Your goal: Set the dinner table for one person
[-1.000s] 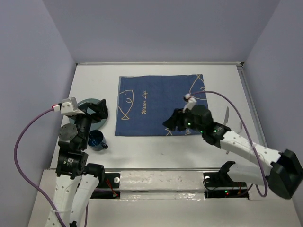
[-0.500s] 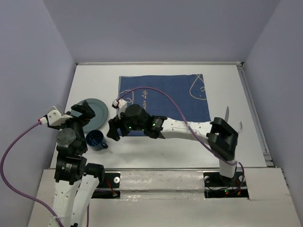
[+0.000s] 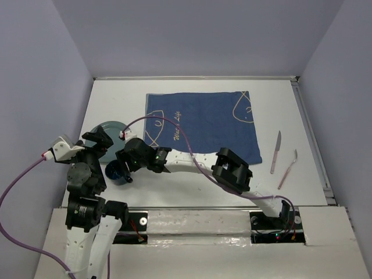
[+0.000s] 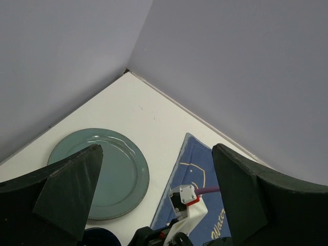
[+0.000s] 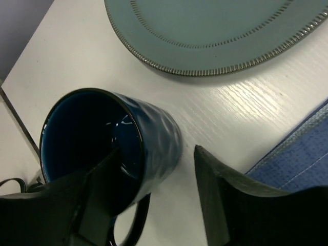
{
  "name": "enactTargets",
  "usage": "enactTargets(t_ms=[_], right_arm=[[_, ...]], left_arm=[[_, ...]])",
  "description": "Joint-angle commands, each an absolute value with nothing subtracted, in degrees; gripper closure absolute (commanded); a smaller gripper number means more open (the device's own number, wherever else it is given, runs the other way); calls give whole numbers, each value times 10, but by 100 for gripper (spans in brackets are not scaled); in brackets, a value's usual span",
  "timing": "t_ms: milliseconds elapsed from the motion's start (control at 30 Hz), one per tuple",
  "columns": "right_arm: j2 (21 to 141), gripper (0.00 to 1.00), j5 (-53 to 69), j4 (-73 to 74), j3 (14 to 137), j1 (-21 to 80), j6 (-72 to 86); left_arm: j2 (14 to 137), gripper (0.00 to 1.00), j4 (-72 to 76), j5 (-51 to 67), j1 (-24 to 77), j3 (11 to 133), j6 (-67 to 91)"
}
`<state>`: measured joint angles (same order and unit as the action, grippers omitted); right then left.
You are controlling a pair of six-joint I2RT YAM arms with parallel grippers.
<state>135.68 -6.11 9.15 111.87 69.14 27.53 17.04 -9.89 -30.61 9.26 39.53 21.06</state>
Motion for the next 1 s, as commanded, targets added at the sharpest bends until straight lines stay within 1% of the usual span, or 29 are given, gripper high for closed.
enactTargets(t_ms=[0, 67, 100, 133, 167, 200, 233, 333, 400, 433, 467, 533, 633, 667, 700, 767, 800, 867, 900, 967], right_arm=[[1365, 46, -105, 127, 1163, 700, 293], [1362, 61, -115, 127, 1159, 706, 294], [1361, 73, -120, 127, 1159, 711, 294], [1357, 79, -127, 127, 1158, 711, 294], [1353, 93, -142, 127, 1156, 716, 294], [1347, 98, -150, 126, 1153, 716, 292], [1334, 100, -158, 124, 1147, 722, 291], [1305, 100, -198, 109, 1126, 722, 293], [1264, 100, -250, 95, 1099, 722, 277], [1226, 100, -259, 91, 1073, 702, 274], [1226, 100, -259, 85, 1073, 688, 273], [1156, 100, -244, 59, 1008, 656, 277], [1069, 100, -262, 37, 924, 578, 263], [1052, 100, -247, 37, 907, 522, 264], [1023, 100, -238, 38, 875, 491, 265], [1008, 100, -236, 38, 854, 430, 263], [1000, 100, -224, 40, 843, 374, 254], [999, 100, -223, 40, 839, 323, 246], [1003, 100, -210, 48, 843, 273, 243], [1012, 100, -193, 53, 857, 231, 240]], left_arm=[[161, 1, -81, -322, 91, 420, 208], [160, 1, -82, -320, 91, 420, 207], [160, 1, -82, -321, 91, 420, 207], [160, 1, -82, -320, 91, 420, 207], [159, 1, -81, -320, 91, 420, 207], [159, 1, -81, -319, 91, 420, 207], [159, 1, -82, -319, 91, 419, 206], [160, 1, -81, -316, 91, 419, 206], [160, 1, -81, -315, 91, 418, 204], [160, 1, -81, -314, 91, 418, 203], [160, 1, -81, -312, 91, 418, 204], [162, 1, -77, -303, 93, 417, 202], [165, 1, -69, -280, 96, 410, 194], [168, 1, -67, -274, 100, 408, 193], [168, 1, -63, -265, 103, 406, 191], [170, 1, -59, -256, 105, 402, 188], [175, 1, -56, -246, 106, 400, 187], [178, 1, -55, -238, 110, 399, 186], [181, 1, -52, -228, 113, 397, 185], [185, 1, -48, -215, 118, 396, 185]])
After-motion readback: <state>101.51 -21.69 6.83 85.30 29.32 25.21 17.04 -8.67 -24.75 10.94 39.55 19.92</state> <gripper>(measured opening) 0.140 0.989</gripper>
